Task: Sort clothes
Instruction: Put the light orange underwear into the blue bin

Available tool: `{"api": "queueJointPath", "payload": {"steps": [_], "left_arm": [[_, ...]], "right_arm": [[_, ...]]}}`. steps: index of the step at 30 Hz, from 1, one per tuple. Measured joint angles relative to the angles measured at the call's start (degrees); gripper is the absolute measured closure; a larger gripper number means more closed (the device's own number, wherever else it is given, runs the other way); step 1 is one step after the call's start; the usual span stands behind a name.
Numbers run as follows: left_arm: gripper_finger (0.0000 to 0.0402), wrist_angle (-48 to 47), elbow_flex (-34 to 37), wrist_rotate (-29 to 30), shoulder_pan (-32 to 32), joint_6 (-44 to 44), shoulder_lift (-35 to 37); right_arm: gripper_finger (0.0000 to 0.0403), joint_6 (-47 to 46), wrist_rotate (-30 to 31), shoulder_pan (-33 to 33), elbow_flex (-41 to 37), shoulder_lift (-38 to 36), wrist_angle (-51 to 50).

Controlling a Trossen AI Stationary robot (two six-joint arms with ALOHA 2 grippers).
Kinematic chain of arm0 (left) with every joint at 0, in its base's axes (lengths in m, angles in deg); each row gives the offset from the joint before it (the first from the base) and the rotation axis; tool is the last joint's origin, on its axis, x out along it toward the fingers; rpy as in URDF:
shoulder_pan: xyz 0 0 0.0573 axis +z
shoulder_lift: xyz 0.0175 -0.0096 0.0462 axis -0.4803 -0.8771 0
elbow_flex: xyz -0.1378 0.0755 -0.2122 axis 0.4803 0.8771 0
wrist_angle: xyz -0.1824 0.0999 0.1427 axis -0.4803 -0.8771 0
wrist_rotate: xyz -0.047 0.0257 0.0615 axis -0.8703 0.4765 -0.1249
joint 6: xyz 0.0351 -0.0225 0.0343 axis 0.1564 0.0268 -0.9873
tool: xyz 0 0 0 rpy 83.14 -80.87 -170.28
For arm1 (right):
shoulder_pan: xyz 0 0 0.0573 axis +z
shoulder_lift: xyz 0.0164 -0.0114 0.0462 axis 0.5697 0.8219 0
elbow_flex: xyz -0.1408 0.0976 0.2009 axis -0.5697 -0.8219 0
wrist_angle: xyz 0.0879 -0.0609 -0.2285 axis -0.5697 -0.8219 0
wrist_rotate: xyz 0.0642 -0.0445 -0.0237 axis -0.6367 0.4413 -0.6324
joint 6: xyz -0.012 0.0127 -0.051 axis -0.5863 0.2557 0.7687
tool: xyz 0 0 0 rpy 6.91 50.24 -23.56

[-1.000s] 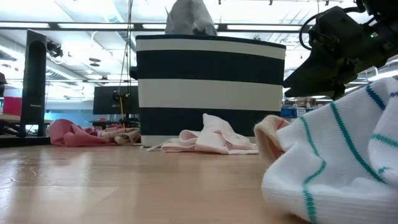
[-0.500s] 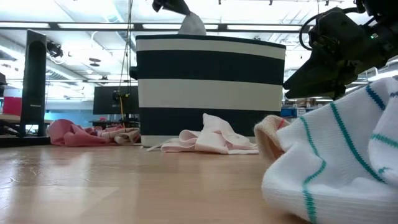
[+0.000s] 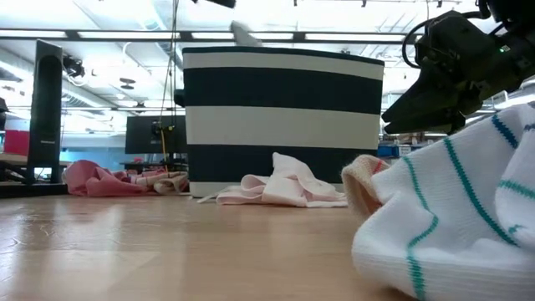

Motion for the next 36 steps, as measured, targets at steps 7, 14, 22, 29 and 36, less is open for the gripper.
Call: {"api": "queueJointPath", "payload": {"steps": [7, 14, 22, 29, 36], "left_arm": [[0.0314, -4.02, 6.05, 0.02, -0.87, 2.82, 7.04], [0.0314, 4.04, 27.39, 1.87, -0.63, 7.16, 21.20], [0.0314, 6.00, 46.17, 6.64, -0.63, 17.02, 36.38], [0.0314, -0.96, 55.61, 7.77, -0.63, 22.70, 39.84], [0.0314, -0.80, 54.66, 9.90, -0.33, 23.87, 33.03]], "right_arm": [[0.0241, -0.22, 0.01, 0.00, 0.00, 0.01, -1.18], [0.0243, -0.45, 0.02, 0.00, 0.00, 0.02, -1.18], [0.0243, -0.53, 0.02, 0.00, 0.00, 0.02, -1.15], [0.0243, -0.65, 0.04, 0.00, 0.00, 0.02, -1.15], [0.0245, -1.10, 0.07, -0.01, 0.00, 0.02, -1.06]]}}
